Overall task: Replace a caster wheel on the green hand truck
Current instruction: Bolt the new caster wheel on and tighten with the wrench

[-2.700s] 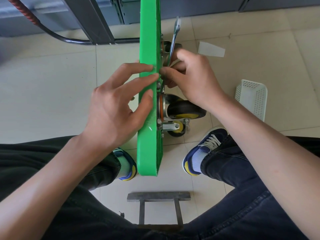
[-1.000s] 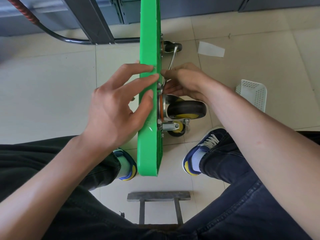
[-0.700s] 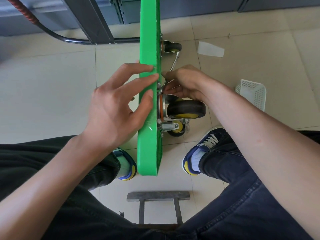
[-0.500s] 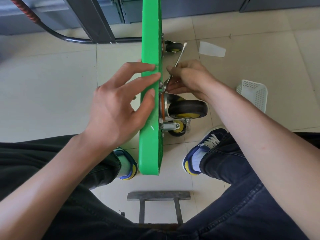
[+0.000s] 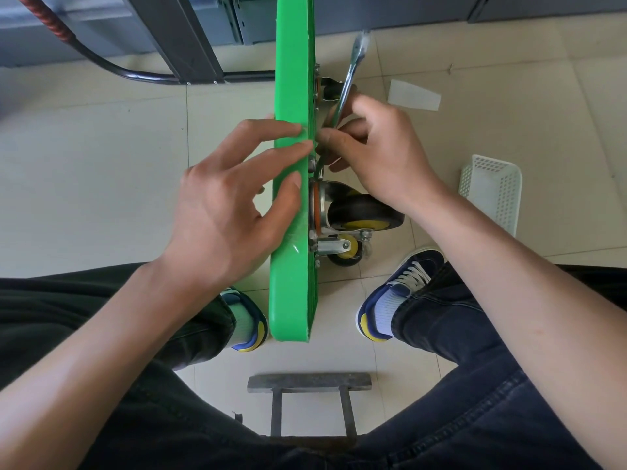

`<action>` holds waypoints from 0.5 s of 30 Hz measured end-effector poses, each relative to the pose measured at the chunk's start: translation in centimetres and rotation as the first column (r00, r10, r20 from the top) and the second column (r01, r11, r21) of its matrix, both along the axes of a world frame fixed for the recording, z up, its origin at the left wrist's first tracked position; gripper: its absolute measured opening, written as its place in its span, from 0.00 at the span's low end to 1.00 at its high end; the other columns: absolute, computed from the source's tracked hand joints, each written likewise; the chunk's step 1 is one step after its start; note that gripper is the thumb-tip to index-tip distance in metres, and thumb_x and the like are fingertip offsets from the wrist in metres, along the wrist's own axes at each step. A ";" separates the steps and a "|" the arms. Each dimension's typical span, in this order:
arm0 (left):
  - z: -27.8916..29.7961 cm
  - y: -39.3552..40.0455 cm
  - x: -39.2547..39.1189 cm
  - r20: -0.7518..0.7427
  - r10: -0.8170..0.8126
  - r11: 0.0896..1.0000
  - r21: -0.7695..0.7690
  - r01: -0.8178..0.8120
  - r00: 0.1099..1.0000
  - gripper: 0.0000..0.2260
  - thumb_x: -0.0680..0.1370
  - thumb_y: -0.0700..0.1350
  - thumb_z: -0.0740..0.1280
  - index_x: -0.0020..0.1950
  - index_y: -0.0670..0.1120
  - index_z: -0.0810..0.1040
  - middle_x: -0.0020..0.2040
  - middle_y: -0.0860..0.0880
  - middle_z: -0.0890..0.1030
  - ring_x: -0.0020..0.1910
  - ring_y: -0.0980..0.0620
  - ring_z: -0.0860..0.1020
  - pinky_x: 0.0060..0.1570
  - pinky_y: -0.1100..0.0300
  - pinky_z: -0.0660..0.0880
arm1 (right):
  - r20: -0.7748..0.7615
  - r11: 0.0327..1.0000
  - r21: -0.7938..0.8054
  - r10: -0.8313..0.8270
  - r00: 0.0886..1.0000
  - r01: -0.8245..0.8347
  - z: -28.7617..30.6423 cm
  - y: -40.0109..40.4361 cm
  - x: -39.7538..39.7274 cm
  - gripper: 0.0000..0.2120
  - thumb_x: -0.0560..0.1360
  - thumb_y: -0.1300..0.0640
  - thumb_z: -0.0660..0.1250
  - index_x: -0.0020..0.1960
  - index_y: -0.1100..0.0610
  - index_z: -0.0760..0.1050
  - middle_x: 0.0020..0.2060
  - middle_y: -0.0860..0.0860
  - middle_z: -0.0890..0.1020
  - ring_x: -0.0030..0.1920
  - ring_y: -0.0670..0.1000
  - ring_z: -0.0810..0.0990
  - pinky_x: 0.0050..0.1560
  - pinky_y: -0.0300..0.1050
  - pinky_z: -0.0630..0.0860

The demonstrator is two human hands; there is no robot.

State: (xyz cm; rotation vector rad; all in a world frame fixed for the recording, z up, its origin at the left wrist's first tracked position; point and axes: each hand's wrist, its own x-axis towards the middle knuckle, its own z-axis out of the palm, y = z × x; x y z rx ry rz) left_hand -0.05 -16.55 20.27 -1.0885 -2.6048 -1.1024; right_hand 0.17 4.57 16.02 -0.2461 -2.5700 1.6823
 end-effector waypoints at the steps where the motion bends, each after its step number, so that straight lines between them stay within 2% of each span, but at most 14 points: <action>1: 0.0 0.0 0.0 0.000 0.000 1.000 -0.001 0.000 1.000 0.12 0.81 0.41 0.65 0.63 0.44 0.83 0.64 0.47 0.80 0.53 0.49 0.82 0.43 0.50 0.80 | 0.000 1.000 0.018 0.011 1.000 -0.011 -0.1 -0.1 0.1 0.14 0.79 0.51 0.71 0.55 0.62 0.77 0.37 0.54 0.86 0.38 0.55 0.86 0.43 0.63 0.82; 6: 0.0 0.0 -0.1 -0.005 0.003 1.000 -0.008 -0.003 1.000 0.12 0.81 0.42 0.65 0.63 0.45 0.83 0.64 0.48 0.80 0.50 0.47 0.82 0.41 0.49 0.80 | -0.035 0.996 0.078 0.045 0.998 -0.042 -0.2 -0.6 0.2 0.11 0.79 0.52 0.71 0.52 0.60 0.77 0.36 0.56 0.86 0.37 0.59 0.85 0.40 0.61 0.80; 12: 0.0 0.0 0.0 0.001 0.005 1.000 -0.010 -0.005 1.000 0.12 0.81 0.42 0.65 0.63 0.45 0.83 0.65 0.48 0.79 0.52 0.48 0.82 0.42 0.49 0.80 | 0.053 0.998 -0.056 -0.007 0.999 0.010 -0.7 -0.3 -0.4 0.14 0.79 0.54 0.72 0.55 0.65 0.77 0.36 0.58 0.86 0.37 0.58 0.86 0.42 0.62 0.82; 15: 0.0 0.0 0.0 0.005 0.004 1.000 -0.005 -0.004 1.000 0.12 0.81 0.42 0.65 0.63 0.44 0.83 0.64 0.47 0.80 0.52 0.48 0.82 0.42 0.49 0.80 | 0.077 0.998 -0.056 0.002 0.997 0.003 -0.7 -0.3 -0.6 0.14 0.79 0.54 0.71 0.56 0.65 0.77 0.37 0.58 0.86 0.37 0.58 0.86 0.44 0.62 0.83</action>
